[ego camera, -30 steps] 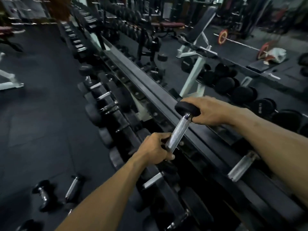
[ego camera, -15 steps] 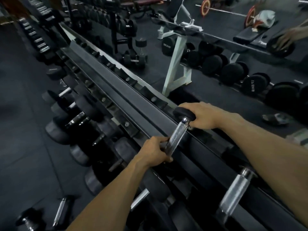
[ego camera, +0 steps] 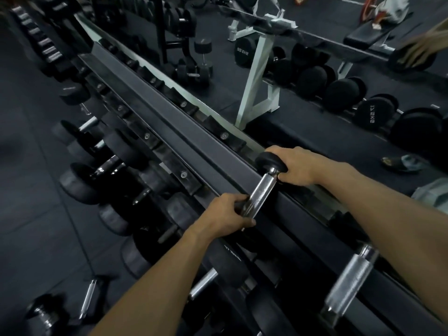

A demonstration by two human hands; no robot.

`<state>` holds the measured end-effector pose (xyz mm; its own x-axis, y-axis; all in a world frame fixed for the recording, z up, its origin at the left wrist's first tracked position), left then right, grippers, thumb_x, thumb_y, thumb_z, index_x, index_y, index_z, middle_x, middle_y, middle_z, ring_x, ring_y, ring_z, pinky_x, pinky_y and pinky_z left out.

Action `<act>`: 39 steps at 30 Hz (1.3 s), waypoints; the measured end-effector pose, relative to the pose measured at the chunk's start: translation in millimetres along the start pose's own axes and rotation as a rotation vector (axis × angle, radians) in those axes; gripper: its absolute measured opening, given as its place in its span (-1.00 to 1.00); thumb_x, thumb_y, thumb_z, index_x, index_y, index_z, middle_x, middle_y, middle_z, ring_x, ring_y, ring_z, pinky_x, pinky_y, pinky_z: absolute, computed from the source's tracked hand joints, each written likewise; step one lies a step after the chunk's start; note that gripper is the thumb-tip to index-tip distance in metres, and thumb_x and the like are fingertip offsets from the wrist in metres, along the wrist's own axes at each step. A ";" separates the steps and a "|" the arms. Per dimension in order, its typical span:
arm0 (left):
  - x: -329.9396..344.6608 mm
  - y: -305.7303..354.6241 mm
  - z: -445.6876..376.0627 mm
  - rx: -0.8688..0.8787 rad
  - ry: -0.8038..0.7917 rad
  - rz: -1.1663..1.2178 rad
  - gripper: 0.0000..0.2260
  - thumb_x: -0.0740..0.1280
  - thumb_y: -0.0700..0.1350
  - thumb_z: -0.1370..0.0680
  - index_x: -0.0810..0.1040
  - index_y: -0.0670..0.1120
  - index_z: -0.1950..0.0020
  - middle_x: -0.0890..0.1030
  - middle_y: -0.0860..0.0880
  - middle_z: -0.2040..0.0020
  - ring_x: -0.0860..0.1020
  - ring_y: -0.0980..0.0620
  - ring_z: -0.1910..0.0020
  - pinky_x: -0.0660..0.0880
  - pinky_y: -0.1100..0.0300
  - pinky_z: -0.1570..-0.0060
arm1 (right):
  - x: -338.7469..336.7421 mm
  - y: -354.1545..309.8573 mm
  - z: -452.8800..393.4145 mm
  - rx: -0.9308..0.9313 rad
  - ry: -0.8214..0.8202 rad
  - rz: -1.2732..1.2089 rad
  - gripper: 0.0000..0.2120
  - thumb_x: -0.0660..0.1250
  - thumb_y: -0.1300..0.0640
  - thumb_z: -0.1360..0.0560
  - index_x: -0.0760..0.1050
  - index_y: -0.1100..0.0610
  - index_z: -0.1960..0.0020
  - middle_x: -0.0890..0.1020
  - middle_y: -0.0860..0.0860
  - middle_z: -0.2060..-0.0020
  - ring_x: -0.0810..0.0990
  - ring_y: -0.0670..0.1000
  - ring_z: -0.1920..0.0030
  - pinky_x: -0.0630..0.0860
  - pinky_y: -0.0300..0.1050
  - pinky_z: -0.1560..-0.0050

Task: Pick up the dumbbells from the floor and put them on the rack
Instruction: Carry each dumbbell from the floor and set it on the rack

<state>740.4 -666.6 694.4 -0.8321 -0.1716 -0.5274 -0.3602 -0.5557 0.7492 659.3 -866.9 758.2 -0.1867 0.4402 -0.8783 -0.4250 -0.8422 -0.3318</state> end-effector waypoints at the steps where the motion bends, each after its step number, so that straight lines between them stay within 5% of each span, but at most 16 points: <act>1: -2.6 1.2 6.0 0.014 -0.003 -0.021 -0.60 0.50 -0.03 -0.44 0.55 0.06 -0.26 0.65 0.16 -0.05 0.59 0.15 -0.04 0.50 0.16 -0.17 | -2.1 -3.3 1.4 0.010 -0.012 0.038 -0.45 0.34 0.13 -0.51 0.24 -0.10 -0.43 0.60 0.04 0.03 0.60 0.07 0.09 0.54 -0.01 0.03; 3: -10.2 -1.3 18.0 0.035 0.013 -0.071 -0.62 0.44 0.03 -0.49 0.51 0.05 -0.29 0.63 0.12 -0.02 0.57 0.14 -0.03 0.48 0.21 -0.12 | -9.3 -13.8 3.2 0.014 -0.010 0.101 -0.39 0.35 0.06 -0.53 0.17 -0.02 -0.49 0.60 0.04 0.02 0.61 0.07 0.06 0.55 0.00 0.01; 7: -35.0 -16.8 47.0 -0.029 0.080 -0.118 -0.41 0.37 0.19 -0.50 0.32 0.08 -0.49 0.54 0.04 -0.29 0.51 0.06 -0.23 0.39 0.25 -0.15 | -24.0 -58.8 6.2 -0.045 0.053 0.224 -0.36 0.34 0.00 -0.54 0.17 0.08 -0.53 0.55 0.09 -0.11 0.57 0.14 -0.08 0.54 0.08 -0.10; 18: -103.8 -135.3 224.6 -0.303 0.379 -0.155 -0.44 0.36 0.14 -0.52 0.34 0.02 -0.47 0.53 -0.03 -0.32 0.50 -0.03 -0.30 0.42 0.10 -0.26 | 50.1 -294.3 -3.4 -0.436 -0.054 0.357 -0.40 0.28 -0.07 -0.58 0.19 0.06 -0.53 0.45 0.12 -0.33 0.43 0.19 -0.32 0.39 0.05 -0.28; 26: -91.0 -260.2 419.1 -0.587 0.550 -0.177 -0.67 0.32 0.14 -0.49 0.48 0.03 -0.19 0.59 0.00 -0.08 0.55 -0.08 -0.10 0.49 0.07 0.02 | 176.8 -490.6 37.5 -0.732 -0.150 0.425 -0.41 0.26 -0.06 -0.57 0.19 0.05 -0.53 0.47 0.10 -0.27 0.43 0.17 -0.31 0.40 0.10 -0.30; 30: -58.9 -317.7 517.2 -0.730 0.604 -0.190 -0.62 0.28 0.17 -0.50 0.47 -0.03 -0.21 0.52 -0.04 -0.19 0.53 -0.14 -0.19 0.52 -0.05 -0.05 | 256.8 -577.9 83.7 -0.862 -0.188 0.507 -0.45 0.24 -0.05 -0.57 0.22 0.06 -0.51 0.48 0.08 -0.25 0.45 0.17 -0.28 0.39 0.07 -0.30; 39: 46.3 -452.6 674.8 -0.979 0.679 -0.003 -0.58 0.21 0.16 -0.57 0.36 0.05 -0.39 0.44 -0.02 -0.29 0.47 -0.08 -0.24 0.48 0.03 -0.11 | 461.4 -707.6 162.5 -0.956 -0.462 0.638 -0.50 0.25 -0.01 -0.56 0.27 0.07 -0.46 0.47 0.09 -0.25 0.43 0.16 -0.29 0.40 0.05 -0.20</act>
<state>580.3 125.8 601.2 -0.3323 -0.4010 -0.8537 0.3590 -0.8908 0.2787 729.9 -17.2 643.7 -0.5001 -0.2273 -0.8356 0.6376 -0.7496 -0.1777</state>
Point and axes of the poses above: each hand's wrist, its own z-axis away from the middle knuckle, its own x-axis out of the palm, y = z × x, the point moved 1 cm from there along -z, towards the middle knuckle
